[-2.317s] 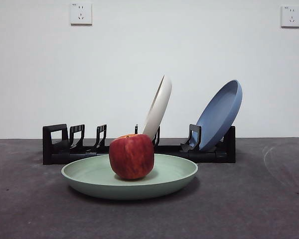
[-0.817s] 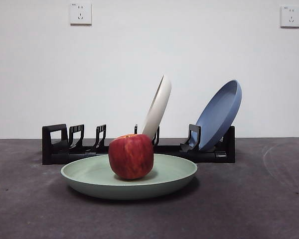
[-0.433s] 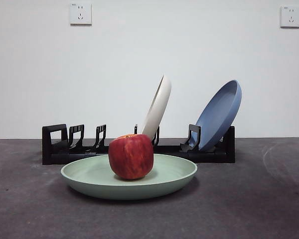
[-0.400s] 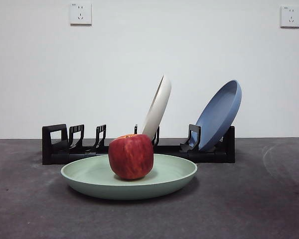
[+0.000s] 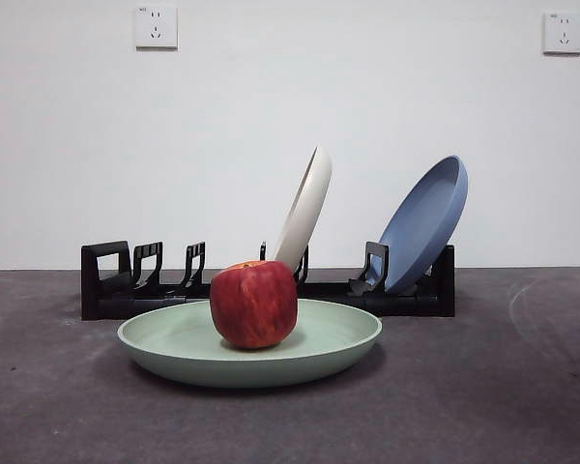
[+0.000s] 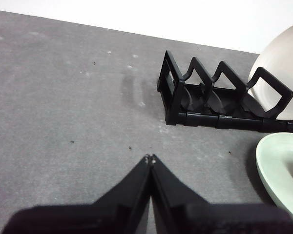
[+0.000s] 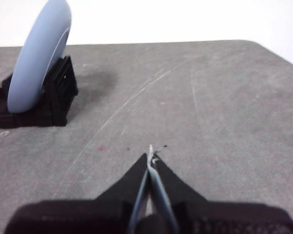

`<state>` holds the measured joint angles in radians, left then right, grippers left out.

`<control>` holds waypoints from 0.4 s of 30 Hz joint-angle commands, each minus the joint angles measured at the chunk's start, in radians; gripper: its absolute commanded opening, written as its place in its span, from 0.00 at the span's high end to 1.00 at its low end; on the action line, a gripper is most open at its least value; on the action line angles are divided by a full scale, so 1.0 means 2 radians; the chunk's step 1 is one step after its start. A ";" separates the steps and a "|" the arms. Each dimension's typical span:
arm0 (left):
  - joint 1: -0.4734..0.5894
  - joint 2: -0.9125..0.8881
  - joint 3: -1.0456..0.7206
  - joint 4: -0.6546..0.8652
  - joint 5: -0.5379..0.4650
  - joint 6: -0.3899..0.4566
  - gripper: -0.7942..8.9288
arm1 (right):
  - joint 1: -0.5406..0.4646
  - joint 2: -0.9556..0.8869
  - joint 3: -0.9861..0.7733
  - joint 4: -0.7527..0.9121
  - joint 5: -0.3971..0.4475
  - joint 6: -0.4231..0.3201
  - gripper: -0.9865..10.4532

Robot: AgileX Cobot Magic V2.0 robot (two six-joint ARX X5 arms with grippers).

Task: Take the green plate from the plate rack,put the plate on the table,take the apple from the table,put the apple in the plate

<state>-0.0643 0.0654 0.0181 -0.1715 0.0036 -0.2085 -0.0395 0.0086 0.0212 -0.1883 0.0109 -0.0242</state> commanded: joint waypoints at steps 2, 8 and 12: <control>0.001 0.000 -0.004 0.003 0.000 0.008 0.92 | -0.001 0.000 -0.003 -0.001 -0.004 -0.001 0.91; 0.001 0.001 -0.004 0.003 0.000 0.007 0.92 | -0.001 0.000 -0.003 0.001 -0.001 -0.002 0.91; 0.001 0.001 -0.004 0.003 0.000 0.008 0.92 | -0.001 0.000 -0.003 0.001 -0.001 -0.002 0.91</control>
<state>-0.0643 0.0654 0.0181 -0.1715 0.0036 -0.2085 -0.0395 0.0097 0.0212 -0.1879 0.0074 -0.0254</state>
